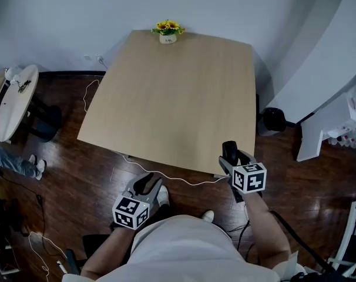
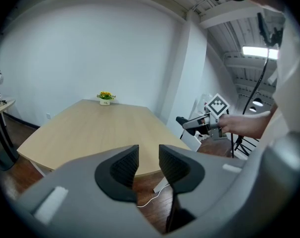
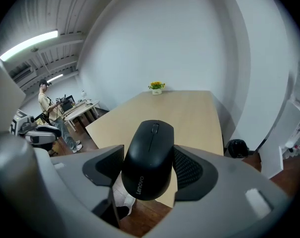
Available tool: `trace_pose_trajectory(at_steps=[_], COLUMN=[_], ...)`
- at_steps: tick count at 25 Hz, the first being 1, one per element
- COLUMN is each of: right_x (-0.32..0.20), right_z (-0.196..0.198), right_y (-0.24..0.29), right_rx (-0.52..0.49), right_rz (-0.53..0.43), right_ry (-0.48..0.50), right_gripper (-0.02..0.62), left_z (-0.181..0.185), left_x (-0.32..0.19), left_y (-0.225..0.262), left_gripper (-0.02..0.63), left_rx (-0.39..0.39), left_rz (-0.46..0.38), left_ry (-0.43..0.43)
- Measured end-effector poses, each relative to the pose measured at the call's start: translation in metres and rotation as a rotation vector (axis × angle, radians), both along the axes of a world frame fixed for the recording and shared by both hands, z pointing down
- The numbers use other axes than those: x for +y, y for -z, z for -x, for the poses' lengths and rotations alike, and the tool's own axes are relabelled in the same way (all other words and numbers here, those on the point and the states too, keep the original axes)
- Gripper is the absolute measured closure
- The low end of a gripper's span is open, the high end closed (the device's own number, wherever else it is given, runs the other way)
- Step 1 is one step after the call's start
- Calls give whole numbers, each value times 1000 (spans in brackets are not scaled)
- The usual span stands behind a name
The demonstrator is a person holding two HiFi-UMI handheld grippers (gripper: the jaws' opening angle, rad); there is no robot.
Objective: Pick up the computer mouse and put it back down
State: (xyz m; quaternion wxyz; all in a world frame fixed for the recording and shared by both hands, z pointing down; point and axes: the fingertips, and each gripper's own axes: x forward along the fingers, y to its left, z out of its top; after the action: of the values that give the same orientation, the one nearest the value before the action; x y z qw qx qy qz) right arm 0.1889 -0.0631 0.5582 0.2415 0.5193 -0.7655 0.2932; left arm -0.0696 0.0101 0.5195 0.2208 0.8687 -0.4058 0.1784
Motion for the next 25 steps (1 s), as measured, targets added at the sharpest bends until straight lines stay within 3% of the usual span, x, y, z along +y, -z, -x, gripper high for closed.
trace_pose_trajectory(at_steps=[7, 20, 25], right_x=[-45, -103, -99], right_z=[22, 35, 42], right_y=[-72, -170, -190], right_rx=[49, 188, 180], right_rz=[101, 164, 188], right_ry=[3, -4, -11], right_gripper=[279, 275, 260], left_z=[26, 48, 55], left_x=[-8, -17, -17], left_y=[-8, -26, -32], left_gripper=[509, 509, 509], left_rx=[-7, -7, -3], left_rz=[44, 127, 147], left_ry=[18, 31, 40])
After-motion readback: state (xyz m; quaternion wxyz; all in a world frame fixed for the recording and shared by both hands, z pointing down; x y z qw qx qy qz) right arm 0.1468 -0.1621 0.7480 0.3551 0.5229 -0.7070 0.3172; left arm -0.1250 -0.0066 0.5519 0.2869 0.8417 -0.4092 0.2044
